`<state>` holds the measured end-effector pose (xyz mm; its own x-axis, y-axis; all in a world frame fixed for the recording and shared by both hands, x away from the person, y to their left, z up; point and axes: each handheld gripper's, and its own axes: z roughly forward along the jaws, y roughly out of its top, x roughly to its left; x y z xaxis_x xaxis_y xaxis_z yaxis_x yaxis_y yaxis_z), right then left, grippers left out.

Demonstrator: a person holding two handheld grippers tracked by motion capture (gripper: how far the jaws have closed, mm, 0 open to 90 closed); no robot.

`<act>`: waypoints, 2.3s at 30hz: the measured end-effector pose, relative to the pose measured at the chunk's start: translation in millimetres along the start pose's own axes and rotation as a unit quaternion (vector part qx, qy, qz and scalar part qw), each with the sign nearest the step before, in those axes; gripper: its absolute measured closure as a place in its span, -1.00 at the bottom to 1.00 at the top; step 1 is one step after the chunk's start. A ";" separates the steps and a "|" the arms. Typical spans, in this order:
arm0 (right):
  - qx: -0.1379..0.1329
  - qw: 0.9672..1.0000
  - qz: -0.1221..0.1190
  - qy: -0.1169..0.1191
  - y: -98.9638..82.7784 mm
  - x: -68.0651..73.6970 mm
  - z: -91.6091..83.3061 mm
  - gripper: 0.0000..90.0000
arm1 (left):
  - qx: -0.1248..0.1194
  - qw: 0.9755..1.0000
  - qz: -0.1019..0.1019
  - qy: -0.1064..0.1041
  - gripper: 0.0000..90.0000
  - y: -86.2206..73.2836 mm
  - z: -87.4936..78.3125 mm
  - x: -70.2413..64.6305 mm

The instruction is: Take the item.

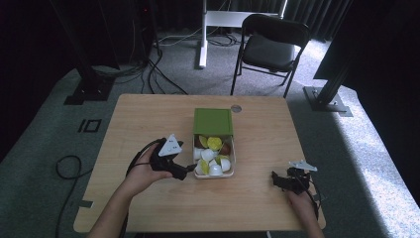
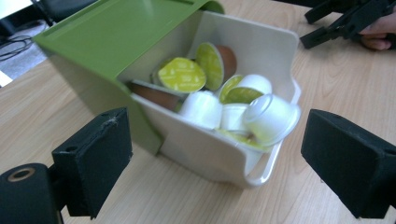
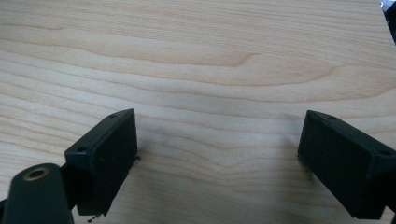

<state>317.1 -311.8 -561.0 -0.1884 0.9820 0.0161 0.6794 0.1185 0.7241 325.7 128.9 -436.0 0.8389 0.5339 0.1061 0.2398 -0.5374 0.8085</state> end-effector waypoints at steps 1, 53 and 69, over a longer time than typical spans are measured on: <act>0.000 1.000 0.000 0.000 0.0 0.0 0.0 -0.75 | 0.000 1.000 0.002 -0.001 -0.78 1.5 1.3 -0.9; 0.000 1.000 -0.001 0.000 0.0 -0.1 0.0 -0.75 | 0.094 0.991 0.036 -0.091 -0.52 17.4 86.9 -45.4; 0.000 1.000 -0.001 0.000 0.0 -0.2 0.0 -0.75 | 0.170 0.984 0.044 -0.042 -0.24 17.9 104.2 -53.4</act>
<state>317.1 -312.0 -561.0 -0.1896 0.9817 0.0151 0.6793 0.1201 0.7240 336.2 22.7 -487.5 0.8976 0.4275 0.1073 0.3019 -0.7736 0.5570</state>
